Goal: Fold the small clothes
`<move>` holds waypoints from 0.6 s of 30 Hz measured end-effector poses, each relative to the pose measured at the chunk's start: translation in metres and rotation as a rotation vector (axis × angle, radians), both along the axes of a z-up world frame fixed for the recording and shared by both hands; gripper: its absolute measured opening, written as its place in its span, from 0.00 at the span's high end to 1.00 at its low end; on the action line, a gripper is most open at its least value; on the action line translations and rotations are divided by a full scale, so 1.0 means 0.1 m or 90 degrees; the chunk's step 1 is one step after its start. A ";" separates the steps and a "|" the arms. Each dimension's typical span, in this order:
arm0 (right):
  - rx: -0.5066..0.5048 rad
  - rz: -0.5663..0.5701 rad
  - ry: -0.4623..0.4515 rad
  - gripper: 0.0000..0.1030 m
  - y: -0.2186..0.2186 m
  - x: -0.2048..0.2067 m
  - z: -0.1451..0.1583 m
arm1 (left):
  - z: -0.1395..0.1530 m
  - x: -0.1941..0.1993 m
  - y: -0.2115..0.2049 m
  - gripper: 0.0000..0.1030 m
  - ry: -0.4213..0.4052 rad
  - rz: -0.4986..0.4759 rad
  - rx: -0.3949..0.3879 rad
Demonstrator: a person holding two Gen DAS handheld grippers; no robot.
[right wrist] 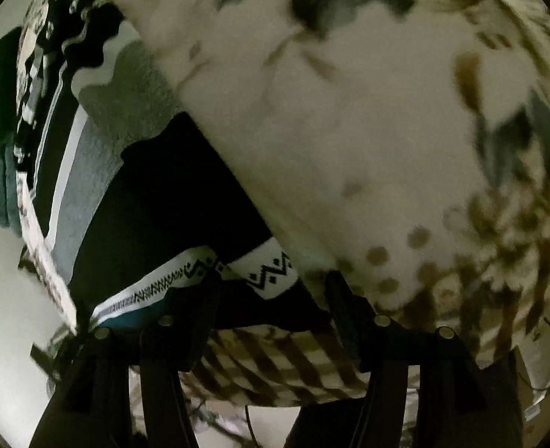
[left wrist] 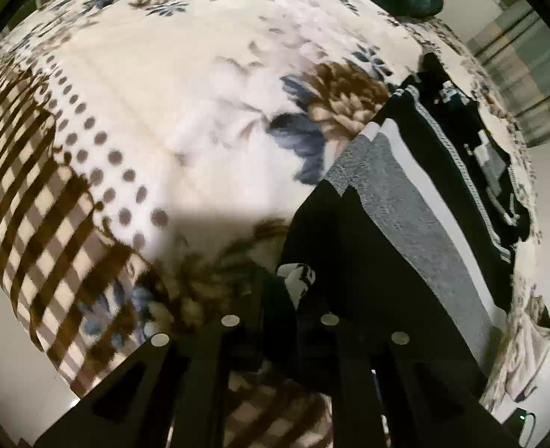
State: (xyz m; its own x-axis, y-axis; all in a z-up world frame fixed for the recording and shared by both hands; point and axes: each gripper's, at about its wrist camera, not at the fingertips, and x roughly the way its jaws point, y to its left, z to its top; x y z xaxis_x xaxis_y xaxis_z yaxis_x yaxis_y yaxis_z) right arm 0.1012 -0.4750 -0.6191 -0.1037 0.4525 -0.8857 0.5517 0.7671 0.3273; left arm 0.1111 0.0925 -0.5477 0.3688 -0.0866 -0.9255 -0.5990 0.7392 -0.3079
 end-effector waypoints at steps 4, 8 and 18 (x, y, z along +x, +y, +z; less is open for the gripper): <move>-0.008 -0.019 -0.013 0.90 0.00 -0.14 0.04 | 0.07 0.13 0.08 0.92 -0.021 -0.006 -0.030; -0.027 -0.008 -0.065 0.92 -0.06 -0.28 0.44 | 0.24 -0.10 0.11 0.92 -0.046 -0.009 -0.056; -0.040 0.074 0.029 0.80 0.09 0.06 -0.01 | -0.02 -0.08 -0.02 0.81 0.056 -0.079 0.027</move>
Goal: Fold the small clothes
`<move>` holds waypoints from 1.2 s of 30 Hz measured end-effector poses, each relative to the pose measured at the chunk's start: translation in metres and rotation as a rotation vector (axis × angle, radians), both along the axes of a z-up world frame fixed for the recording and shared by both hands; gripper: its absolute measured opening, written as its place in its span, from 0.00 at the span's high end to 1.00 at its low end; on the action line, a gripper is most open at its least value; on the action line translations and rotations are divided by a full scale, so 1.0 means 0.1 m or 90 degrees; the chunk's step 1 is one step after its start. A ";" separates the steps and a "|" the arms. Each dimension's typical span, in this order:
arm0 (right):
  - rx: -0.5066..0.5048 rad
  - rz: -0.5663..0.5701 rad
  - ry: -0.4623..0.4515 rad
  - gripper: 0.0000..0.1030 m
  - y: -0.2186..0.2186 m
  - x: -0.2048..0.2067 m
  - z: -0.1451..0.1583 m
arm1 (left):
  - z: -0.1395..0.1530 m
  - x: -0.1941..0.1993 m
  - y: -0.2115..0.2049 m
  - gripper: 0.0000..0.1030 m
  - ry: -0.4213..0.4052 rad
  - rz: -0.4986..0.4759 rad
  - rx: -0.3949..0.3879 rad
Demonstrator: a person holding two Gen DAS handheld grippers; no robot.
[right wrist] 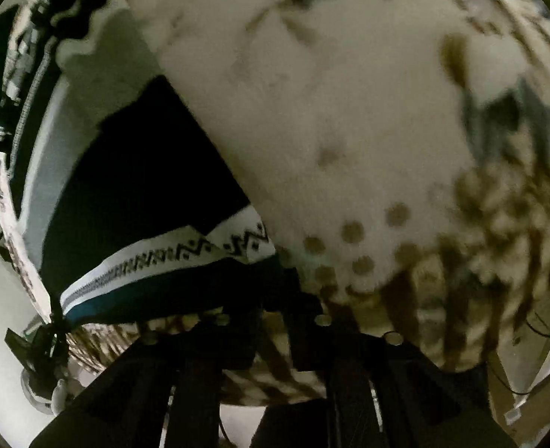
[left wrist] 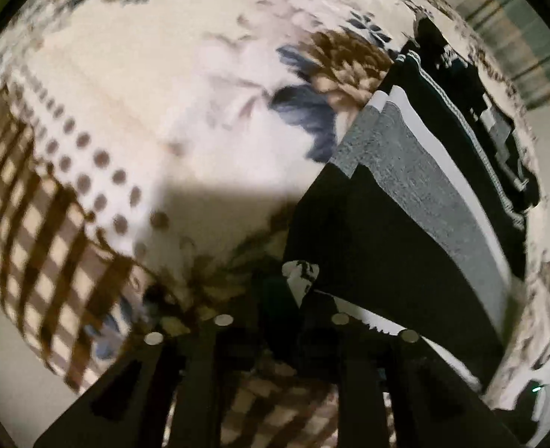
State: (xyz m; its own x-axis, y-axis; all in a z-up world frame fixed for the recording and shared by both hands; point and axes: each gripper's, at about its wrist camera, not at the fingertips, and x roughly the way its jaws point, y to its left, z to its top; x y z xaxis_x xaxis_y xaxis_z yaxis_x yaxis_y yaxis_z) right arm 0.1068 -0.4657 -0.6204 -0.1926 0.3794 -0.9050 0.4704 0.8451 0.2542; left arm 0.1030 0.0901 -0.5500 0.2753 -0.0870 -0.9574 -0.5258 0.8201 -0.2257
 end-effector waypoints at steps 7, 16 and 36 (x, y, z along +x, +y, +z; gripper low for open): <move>0.009 0.098 -0.076 0.21 0.05 0.26 0.61 | 0.61 0.00 -0.49 0.06 -0.005 -0.067 0.243; 0.031 0.111 -0.114 0.19 -0.75 0.96 1.15 | 1.05 0.17 -2.07 0.00 -0.032 -0.211 0.260; 0.168 0.161 -0.201 0.19 -1.25 3.46 0.71 | -0.13 0.35 -4.41 0.91 0.051 -0.405 0.123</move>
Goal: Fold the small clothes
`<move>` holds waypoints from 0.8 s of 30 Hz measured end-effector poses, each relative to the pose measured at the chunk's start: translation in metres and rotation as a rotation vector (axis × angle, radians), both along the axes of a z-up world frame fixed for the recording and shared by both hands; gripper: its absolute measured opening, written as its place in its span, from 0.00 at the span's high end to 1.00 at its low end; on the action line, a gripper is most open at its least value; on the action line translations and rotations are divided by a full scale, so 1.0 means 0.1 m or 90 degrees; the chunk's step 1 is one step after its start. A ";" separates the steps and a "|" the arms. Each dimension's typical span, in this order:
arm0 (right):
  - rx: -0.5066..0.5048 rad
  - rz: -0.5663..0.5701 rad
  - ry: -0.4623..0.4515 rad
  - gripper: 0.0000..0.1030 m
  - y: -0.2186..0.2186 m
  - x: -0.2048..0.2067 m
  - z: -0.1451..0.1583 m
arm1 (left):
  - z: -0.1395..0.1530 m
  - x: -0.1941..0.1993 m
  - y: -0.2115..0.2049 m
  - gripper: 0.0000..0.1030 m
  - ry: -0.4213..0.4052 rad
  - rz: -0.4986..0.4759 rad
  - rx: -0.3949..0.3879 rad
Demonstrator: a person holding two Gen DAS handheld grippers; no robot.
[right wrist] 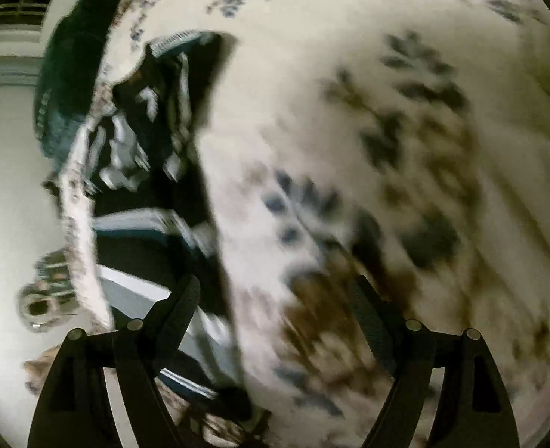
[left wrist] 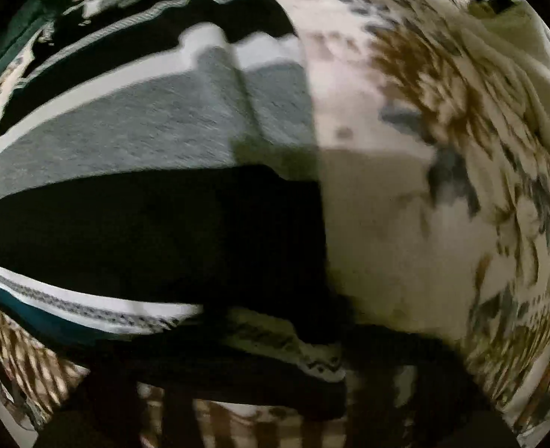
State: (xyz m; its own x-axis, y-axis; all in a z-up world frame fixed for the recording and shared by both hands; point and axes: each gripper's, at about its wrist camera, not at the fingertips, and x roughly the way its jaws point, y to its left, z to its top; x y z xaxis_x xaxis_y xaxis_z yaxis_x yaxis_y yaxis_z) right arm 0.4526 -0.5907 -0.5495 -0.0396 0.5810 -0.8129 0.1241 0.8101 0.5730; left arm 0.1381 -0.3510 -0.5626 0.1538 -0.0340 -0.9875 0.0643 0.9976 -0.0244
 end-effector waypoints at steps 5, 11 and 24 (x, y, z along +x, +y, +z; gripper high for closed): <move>0.089 -0.050 0.010 0.19 0.27 0.85 -0.37 | 0.30 0.03 0.21 0.96 -0.032 0.030 -0.032; 0.161 -0.128 0.064 0.39 0.60 1.59 -0.86 | 0.68 0.02 0.33 0.96 -0.051 0.071 -0.041; 0.045 -0.069 -0.006 0.94 1.46 2.03 0.01 | 1.31 0.05 1.28 0.96 -0.111 0.189 -0.123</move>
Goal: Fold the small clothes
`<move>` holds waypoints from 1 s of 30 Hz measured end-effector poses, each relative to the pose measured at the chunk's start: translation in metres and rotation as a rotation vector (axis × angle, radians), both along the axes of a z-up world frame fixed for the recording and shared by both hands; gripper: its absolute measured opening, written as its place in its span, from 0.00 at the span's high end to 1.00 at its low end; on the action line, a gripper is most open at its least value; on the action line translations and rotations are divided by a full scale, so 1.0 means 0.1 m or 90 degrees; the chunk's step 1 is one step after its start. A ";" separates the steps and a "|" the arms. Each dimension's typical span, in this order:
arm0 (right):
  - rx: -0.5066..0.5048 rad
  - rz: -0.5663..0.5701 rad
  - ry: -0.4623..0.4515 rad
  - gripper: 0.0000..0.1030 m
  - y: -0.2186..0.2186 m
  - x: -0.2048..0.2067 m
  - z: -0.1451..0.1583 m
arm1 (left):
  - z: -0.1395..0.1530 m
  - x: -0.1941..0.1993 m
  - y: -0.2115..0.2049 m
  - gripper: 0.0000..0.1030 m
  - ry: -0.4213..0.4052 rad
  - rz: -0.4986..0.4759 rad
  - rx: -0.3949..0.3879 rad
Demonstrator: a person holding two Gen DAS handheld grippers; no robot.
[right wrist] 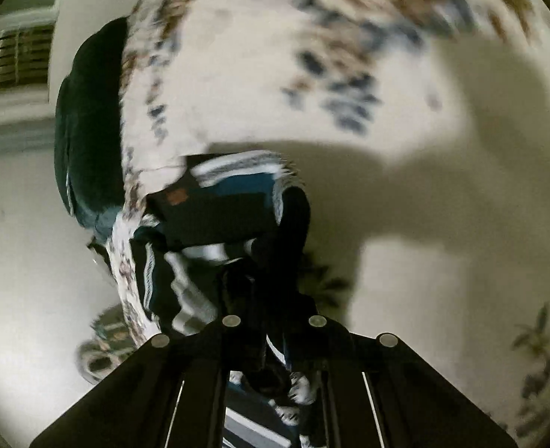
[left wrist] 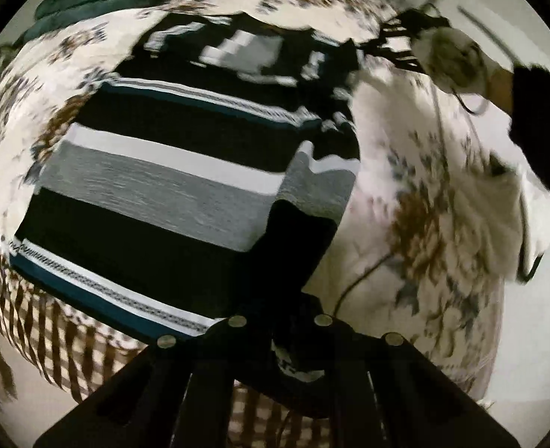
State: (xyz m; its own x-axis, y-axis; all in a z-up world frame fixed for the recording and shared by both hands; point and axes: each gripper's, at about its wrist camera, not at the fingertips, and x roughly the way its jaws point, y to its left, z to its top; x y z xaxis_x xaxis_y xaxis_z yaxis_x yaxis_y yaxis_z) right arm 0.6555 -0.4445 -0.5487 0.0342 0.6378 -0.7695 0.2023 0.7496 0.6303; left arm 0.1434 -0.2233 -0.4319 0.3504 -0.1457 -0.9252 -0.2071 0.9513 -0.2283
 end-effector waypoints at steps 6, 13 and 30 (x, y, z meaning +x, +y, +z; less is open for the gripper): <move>-0.068 0.070 -0.048 0.94 0.90 0.20 0.82 | 0.13 -0.13 0.91 0.96 -0.016 0.090 -0.068; -0.145 0.125 -0.074 0.94 2.34 0.38 1.18 | -0.05 -0.35 2.07 0.96 -0.017 0.172 -0.139; -0.235 0.185 0.022 0.69 4.87 0.40 -0.07 | -1.13 -0.74 3.62 0.75 0.090 0.233 -0.270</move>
